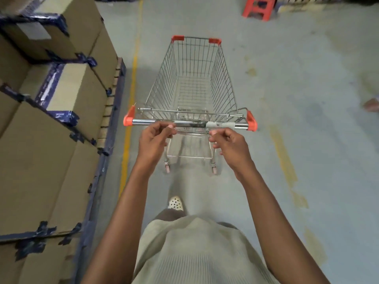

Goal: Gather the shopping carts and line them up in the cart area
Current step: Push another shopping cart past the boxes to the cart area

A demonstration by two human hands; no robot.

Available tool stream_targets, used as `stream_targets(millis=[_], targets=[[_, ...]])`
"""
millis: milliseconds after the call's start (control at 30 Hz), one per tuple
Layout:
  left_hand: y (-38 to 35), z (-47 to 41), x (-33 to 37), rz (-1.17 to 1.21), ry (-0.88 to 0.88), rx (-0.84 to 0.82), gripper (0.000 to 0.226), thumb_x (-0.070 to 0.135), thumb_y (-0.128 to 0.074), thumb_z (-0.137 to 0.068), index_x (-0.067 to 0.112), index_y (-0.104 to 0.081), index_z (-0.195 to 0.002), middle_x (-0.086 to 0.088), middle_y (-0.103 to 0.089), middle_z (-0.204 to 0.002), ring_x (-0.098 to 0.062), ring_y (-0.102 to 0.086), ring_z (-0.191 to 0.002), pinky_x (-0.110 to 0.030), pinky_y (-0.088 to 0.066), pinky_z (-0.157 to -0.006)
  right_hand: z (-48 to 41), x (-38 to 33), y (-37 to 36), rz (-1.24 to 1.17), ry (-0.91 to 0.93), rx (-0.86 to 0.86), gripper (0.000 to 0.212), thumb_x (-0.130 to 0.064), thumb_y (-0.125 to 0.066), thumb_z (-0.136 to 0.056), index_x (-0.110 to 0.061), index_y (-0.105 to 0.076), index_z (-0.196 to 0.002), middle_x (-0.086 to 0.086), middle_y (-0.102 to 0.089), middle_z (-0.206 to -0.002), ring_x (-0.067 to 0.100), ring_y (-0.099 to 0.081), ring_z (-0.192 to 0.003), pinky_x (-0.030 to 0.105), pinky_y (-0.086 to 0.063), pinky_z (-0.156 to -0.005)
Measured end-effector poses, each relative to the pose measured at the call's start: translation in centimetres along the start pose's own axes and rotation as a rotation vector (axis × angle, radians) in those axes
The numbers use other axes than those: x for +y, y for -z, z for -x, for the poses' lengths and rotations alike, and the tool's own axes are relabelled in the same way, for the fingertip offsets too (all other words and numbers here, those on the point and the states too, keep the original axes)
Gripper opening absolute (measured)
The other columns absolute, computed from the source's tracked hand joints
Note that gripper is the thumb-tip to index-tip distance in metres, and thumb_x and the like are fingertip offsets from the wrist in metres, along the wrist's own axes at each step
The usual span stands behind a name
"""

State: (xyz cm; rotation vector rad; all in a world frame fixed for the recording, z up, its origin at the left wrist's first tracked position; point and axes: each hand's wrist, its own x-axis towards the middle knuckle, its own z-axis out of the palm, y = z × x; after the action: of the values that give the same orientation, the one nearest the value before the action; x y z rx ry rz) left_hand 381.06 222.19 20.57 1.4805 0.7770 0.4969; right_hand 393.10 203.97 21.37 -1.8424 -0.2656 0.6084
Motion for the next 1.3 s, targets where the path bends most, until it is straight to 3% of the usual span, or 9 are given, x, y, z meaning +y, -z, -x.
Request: stream_targets(millis=[133,267,433,500,600,833,967,1067,1300], targets=[[1.5,-7.1,0.7,-0.159,-0.068,0.089,0.009,0.014,-0.063,-0.097,0.014,-0.072,-0.098,-0.003,-0.073,-0.088,0.006,-0.065,-0.082,-0.004,-0.042,-0.071,-5.2,-0.2,-0.9,0.323,0.166,0.091,0.017,-0.045,-0.065,-0.095,-0.031,-0.071,-0.103,-0.015,-0.071,-0.104,0.006,-0.064,-0.099,0.027,-0.049,-0.086],[1.4,-11.8,-2.8,-0.512,-0.109,0.098,0.019,0.032,-0.059,-0.093,0.020,-0.073,-0.091,0.000,-0.071,-0.078,-0.022,-0.065,-0.078,-0.040,-0.052,-0.078,-8.9,2.3,-0.9,0.692,0.279,0.120,0.028,-0.044,-0.068,-0.087,-0.027,-0.070,-0.110,-0.005,-0.065,-0.106,0.023,-0.056,-0.103,0.041,-0.047,-0.088],[-0.6,-14.3,-6.5,-1.245,-0.215,0.210,0.041,0.033,-0.046,-0.090,0.017,-0.072,-0.063,-0.001,-0.066,-0.064,-0.024,-0.054,-0.072,-0.042,-0.032,-0.083,-12.8,2.9,-0.6,0.884,0.259,0.107,0.026,-0.045,-0.077,-0.079,-0.038,-0.071,-0.103,-0.014,-0.060,-0.107,0.018,-0.050,-0.110,0.033,-0.025,-0.089],[-0.9,-15.6,-6.3,-1.283,-0.184,0.217,0.045,0.033,-0.044,-0.087,0.015,-0.070,-0.056,-0.002,-0.064,-0.057,-0.024,-0.054,-0.065,-0.040,-0.032,-0.080,-14.7,2.8,0.0,0.884,0.236,0.001,0.034,-0.064,-0.065,-0.079,-0.038,-0.071,-0.101,-0.018,-0.061,-0.102,0.015,-0.054,-0.107,0.033,-0.027,-0.088],[-0.7,-18.3,-6.0,-1.313,-0.201,0.189,0.046,0.032,-0.044,-0.086,0.013,-0.068,-0.052,-0.004,-0.061,-0.052,-0.026,-0.054,-0.059,-0.039,-0.033,-0.075,-17.0,2.7,0.6,1.033,0.206,-0.067,0.071,-0.090,-0.034,-0.082,-0.032,-0.073,-0.093,-0.013,-0.070,-0.088,0.015,-0.064,-0.090,0.036,-0.040,-0.086],[-0.4,-28.4,-4.1,-1.431,-0.138,0.075,0.049,0.042,-0.038,-0.083,0.015,-0.076,-0.065,-0.012,-0.062,-0.058,-0.030,-0.055,-0.058,-0.039,-0.038,-0.078,-23.7,-0.1,-1.4,1.121,0.224,-0.025,0.076,-0.095,-0.027,-0.084,-0.026,-0.059,-0.072,-0.005,-0.065,-0.062,0.018,-0.070,-0.068,0.036,-0.049,-0.080],[-1.2,-34.5,-2.4,-1.519,-0.093,-0.043,0.054,0.053,-0.033,-0.076,0.018,-0.074,-0.069,-0.009,-0.059,-0.060,-0.029,-0.055,-0.063,-0.036,-0.038,-0.072,-27.5,-1.4,-1.7,1.192,0.217,0.016,0.078,-0.095,-0.025,-0.083,-0.029,-0.066,-0.080,-0.004,-0.066,-0.060,0.021,-0.070,-0.067,0.058,-0.023,-0.120],[-2.2,-38.4,-1.6,-1.572,-0.078,-0.079,0.053,0.055,-0.034,-0.073,0.018,-0.073,-0.072,-0.008,-0.057,-0.065,-0.030,-0.057,-0.067,-0.033,-0.038,-0.065,-30.2,-1.9,-1.9,1.270,0.186,0.016,0.085,-0.095,-0.018,-0.084,-0.029,-0.071,-0.090,-0.005,-0.067,-0.064,0.023,-0.072,-0.071,0.060,-0.009,-0.119],[-6.0,-46.3,0.6,-1.626,-0.056,-0.139,0.043,0.051,-0.046,-0.078,0.016,-0.071,-0.073,-0.005,-0.043,-0.062,-0.029,-0.049,-0.068,-0.034,-0.035,-0.067,-36.8,-4.0,-1.2,1.305,0.135,0.061,0.087,-0.094,-0.016,-0.085,-0.030,-0.074,-0.096,-0.004,-0.068,-0.065,0.023,-0.072,-0.070,0.057,-0.015,-0.115]])
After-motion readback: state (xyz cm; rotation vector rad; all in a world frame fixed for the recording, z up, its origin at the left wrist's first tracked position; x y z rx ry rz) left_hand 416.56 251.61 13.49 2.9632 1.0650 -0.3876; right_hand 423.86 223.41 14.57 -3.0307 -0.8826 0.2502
